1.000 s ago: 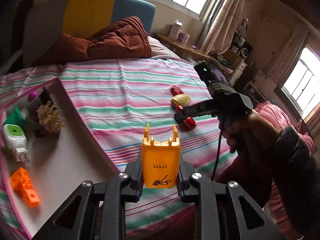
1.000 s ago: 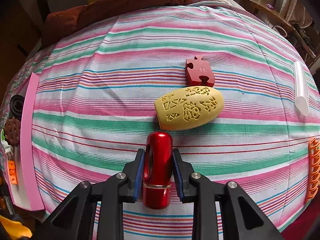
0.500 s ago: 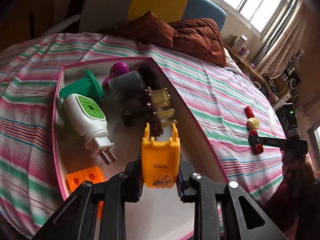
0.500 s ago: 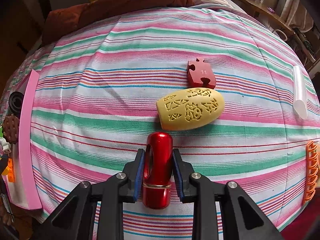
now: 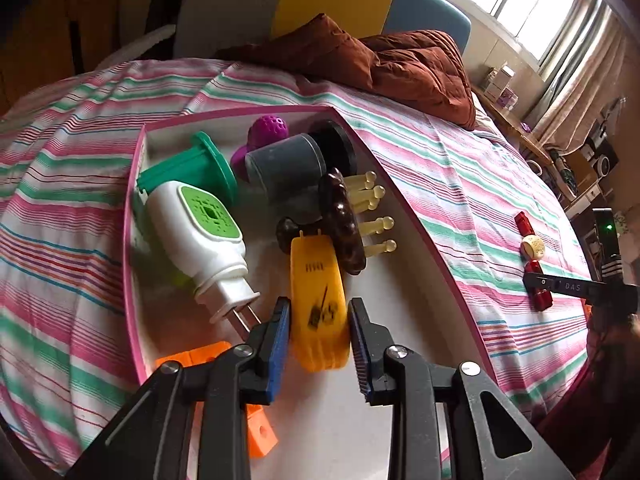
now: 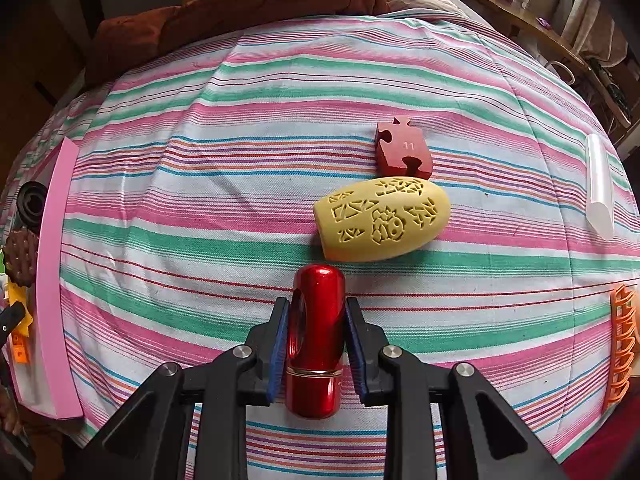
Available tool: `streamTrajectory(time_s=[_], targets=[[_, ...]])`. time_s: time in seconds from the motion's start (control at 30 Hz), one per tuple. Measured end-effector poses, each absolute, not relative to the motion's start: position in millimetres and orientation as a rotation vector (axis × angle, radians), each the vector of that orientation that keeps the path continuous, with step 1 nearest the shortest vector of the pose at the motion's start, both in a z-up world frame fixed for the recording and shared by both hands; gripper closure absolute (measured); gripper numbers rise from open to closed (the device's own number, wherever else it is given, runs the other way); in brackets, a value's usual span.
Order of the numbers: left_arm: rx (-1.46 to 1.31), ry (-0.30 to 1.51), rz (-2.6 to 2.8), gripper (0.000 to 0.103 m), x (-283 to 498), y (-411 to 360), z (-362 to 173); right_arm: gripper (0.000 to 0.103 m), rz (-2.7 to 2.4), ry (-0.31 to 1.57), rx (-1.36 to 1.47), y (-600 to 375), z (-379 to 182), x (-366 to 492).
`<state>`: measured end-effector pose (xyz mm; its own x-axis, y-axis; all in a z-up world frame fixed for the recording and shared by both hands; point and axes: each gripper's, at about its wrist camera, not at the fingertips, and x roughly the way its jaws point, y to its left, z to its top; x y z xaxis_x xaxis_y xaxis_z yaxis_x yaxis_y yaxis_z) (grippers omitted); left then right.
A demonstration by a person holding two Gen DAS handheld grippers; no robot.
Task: Organize rigid objects
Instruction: 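Open the left gripper to drop the yellow block while right lifts the lipstick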
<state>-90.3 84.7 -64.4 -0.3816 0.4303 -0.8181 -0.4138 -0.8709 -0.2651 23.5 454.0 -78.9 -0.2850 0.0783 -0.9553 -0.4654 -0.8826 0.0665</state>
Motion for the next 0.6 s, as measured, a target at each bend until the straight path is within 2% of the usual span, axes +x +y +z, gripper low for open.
streamTrajectory(time_s=[0.07, 0.6], targets=[[-1.334, -0.039, 2.278, 0.064, -86, 79, -60, 0.075, 2.222, 0.477, -1.623, 454, -78, 24], [-1.223, 0.073, 2.487, 0.063, -50, 52, -27, 0.078, 2.319, 0.444, -1.659, 453, -69, 33]])
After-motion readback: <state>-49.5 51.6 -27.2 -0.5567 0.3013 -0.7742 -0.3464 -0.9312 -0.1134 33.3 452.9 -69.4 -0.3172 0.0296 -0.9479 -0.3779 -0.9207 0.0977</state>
